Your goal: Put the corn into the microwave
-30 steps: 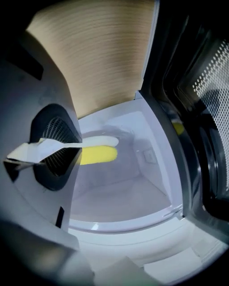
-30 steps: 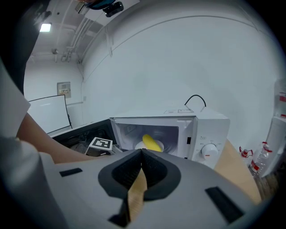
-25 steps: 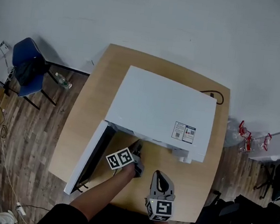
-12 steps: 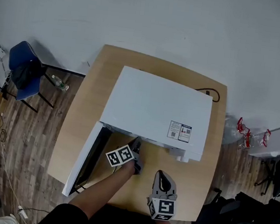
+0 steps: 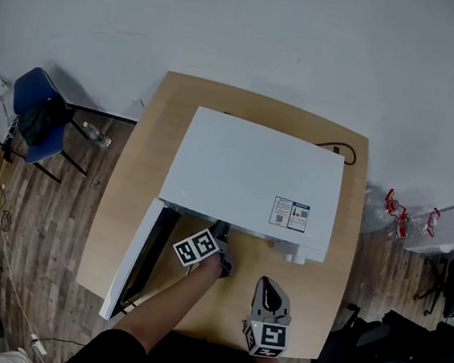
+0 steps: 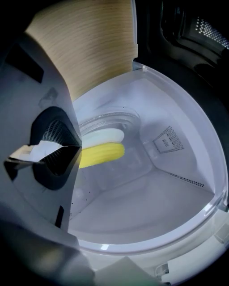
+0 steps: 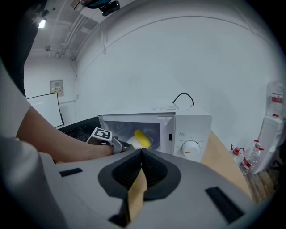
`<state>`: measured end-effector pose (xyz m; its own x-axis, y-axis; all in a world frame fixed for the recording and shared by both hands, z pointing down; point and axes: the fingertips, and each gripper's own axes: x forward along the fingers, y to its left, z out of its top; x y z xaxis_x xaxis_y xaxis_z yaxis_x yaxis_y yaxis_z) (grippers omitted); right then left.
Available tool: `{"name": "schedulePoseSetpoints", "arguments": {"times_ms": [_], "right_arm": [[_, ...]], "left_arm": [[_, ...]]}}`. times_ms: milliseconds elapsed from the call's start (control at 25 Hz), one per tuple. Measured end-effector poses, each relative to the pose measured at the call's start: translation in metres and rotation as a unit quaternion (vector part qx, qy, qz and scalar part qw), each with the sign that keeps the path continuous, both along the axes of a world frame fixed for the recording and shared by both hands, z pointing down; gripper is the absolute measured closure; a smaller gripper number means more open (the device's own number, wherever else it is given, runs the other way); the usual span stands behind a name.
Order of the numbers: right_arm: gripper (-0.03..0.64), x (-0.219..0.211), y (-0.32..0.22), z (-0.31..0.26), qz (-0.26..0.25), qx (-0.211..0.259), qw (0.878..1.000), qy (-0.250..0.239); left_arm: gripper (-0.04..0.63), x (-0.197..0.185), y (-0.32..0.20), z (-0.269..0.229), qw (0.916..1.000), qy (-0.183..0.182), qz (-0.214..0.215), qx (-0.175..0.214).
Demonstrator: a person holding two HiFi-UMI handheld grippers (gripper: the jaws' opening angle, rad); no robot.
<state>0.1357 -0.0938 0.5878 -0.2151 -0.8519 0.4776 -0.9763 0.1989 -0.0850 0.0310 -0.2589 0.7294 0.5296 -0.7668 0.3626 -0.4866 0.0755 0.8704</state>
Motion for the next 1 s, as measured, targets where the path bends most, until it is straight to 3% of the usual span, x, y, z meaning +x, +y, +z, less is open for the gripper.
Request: {"name": "schedulePoseSetpoints", "arguments": {"times_ms": [520, 760, 1000], "right_arm": [[0.557, 0.003, 0.001, 0.004, 0.004, -0.01, 1.0, 0.0], [0.557, -0.003, -0.003, -0.013, 0.016, 0.014, 1.0, -0.005], [0.557, -0.027, 0.016, -0.032, -0.017, 0.023, 0.999, -0.042]], "left_arm": [[0.58, 0.005, 0.005, 0.005, 0.9999, 0.013, 0.0, -0.004], [0.58, -0.002, 0.03, -0.026, 0.9981, -0.01, 0.053, 0.031], [0.58, -0.019, 0.085, -0.076, 0.9914, -0.036, 0.093, 0.085]]}}
